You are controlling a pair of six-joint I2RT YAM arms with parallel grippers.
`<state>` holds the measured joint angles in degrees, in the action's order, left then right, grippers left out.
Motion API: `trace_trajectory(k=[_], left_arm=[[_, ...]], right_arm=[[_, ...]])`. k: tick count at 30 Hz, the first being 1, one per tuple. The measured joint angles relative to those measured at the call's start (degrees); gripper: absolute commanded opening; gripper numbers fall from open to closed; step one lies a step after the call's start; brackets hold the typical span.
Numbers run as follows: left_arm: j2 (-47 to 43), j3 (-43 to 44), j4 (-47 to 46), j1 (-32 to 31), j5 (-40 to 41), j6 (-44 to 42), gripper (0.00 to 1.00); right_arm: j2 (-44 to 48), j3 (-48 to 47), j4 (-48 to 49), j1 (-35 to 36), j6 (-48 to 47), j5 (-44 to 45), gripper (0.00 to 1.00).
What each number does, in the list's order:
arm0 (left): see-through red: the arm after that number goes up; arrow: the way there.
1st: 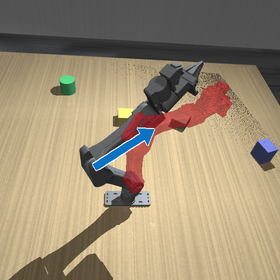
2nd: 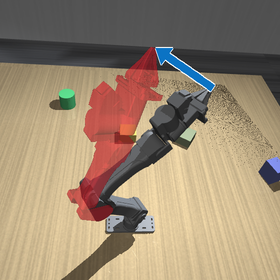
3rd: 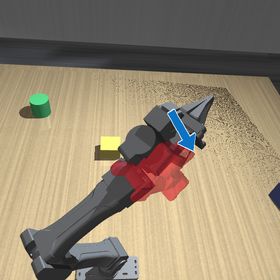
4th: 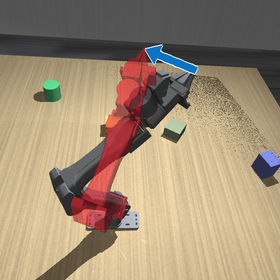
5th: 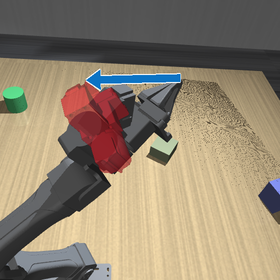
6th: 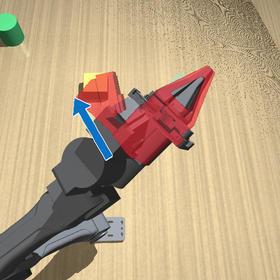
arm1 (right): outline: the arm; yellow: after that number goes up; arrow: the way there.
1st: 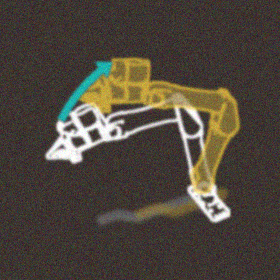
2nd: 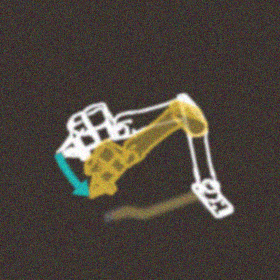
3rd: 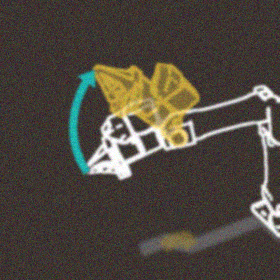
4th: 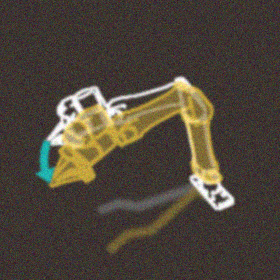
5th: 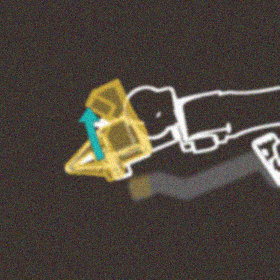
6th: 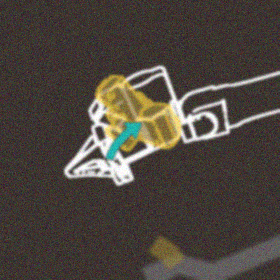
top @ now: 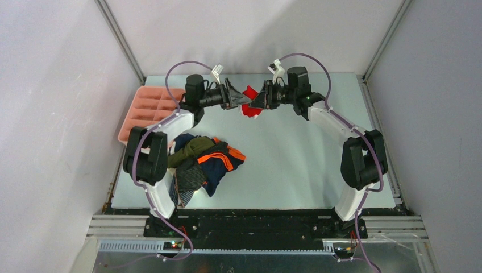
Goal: Roll the underwear
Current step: Place the underwear in the storage box.
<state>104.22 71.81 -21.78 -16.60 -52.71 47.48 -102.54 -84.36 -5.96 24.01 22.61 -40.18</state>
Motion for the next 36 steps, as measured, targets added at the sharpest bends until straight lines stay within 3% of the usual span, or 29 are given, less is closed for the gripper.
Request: trace_trajectory(k=[7,16,26,30,33,36], left_arm=[[1.0,0.0,-8.1,0.0,-2.0,4.2,0.7],[4.9,-0.1,-24.8,0.2,-5.5,14.1,0.42],[5.2,-0.1,-32.5,0.7,-9.0,18.3,0.42],[5.2,-0.1,-34.8,0.9,-10.1,19.7,0.31],[5.2,-0.1,-35.6,1.0,-10.9,20.3,0.04],[5.2,-0.1,-36.1,1.2,-11.2,20.6,0.0]], right_arm=[[-0.5,0.0,4.3,0.0,1.8,-2.9,0.0],[-3.5,0.1,12.8,-1.0,4.6,-10.9,0.0],[-3.7,1.1,19.0,-1.2,5.9,-16.4,0.04],[-3.7,1.5,21.1,-1.2,5.9,-18.0,0.09],[-3.7,1.7,21.8,-1.2,5.8,-18.8,0.22],[-3.7,1.7,22.0,-1.2,5.4,-19.2,0.35]])
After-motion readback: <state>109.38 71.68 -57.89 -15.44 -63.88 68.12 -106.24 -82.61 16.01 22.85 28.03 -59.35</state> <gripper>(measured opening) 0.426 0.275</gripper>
